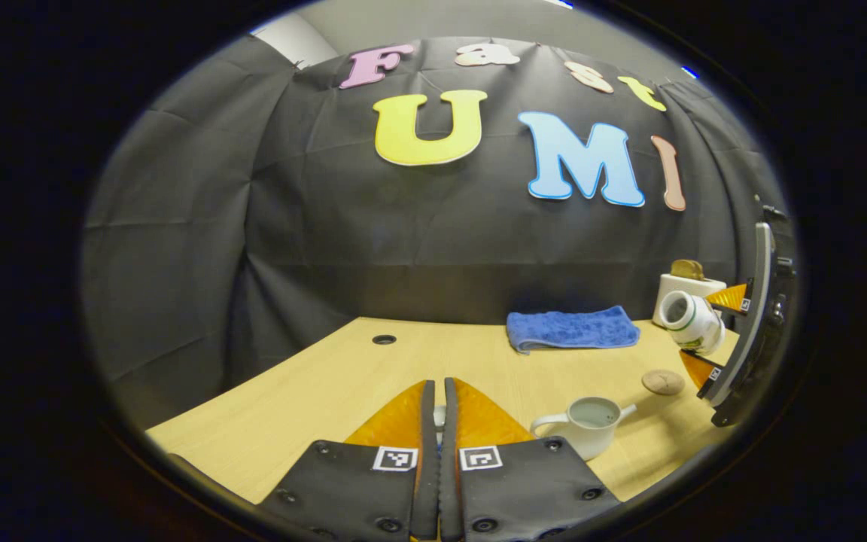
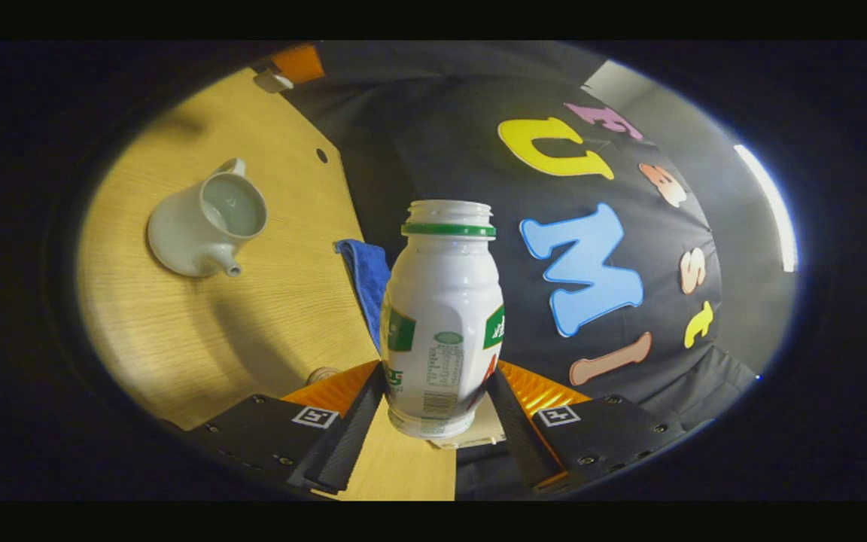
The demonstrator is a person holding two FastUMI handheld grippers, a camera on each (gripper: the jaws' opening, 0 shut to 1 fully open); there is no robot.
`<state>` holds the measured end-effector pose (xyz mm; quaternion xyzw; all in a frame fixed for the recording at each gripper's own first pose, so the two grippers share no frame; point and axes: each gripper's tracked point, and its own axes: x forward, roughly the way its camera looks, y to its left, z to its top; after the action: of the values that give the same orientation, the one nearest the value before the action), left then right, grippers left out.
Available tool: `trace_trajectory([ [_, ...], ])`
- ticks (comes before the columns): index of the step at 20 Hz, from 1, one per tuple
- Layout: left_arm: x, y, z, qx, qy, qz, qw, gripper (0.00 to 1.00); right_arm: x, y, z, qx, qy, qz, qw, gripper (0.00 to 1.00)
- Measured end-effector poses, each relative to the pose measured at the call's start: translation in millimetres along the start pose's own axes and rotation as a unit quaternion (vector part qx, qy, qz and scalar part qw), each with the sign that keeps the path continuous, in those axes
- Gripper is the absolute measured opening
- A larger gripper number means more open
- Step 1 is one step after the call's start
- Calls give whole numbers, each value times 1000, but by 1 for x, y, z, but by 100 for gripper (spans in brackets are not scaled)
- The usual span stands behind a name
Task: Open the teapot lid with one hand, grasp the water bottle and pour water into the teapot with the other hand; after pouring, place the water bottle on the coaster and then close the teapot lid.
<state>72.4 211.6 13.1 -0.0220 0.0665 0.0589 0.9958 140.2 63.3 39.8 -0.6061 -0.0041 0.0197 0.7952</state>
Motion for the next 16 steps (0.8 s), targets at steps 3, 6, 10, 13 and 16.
trace_trajectory([
  [3, 1, 1, -1, 1, 1, -1, 1000, 11, -4, 4, 1, -35, -5, 1, 999, 81],
  [6, 1, 1, -1, 2, 1, -1, 1000, 11, -3, 8, 4, -66, -11, -1, 998, 81],
  [10, 0, 4, -1, 6, 2, 1, 1000, 11, -4, 10, 11, -107, -24, -6, 994, 81],
  [13, -1, 4, 1, 4, 1, 2, 1000, 6, -4, 11, 15, -132, -30, -5, 991, 81],
  [16, -2, 5, 0, 7, 1, 2, 1000, 11, -3, 12, 17, -157, -35, -5, 987, 81],
])
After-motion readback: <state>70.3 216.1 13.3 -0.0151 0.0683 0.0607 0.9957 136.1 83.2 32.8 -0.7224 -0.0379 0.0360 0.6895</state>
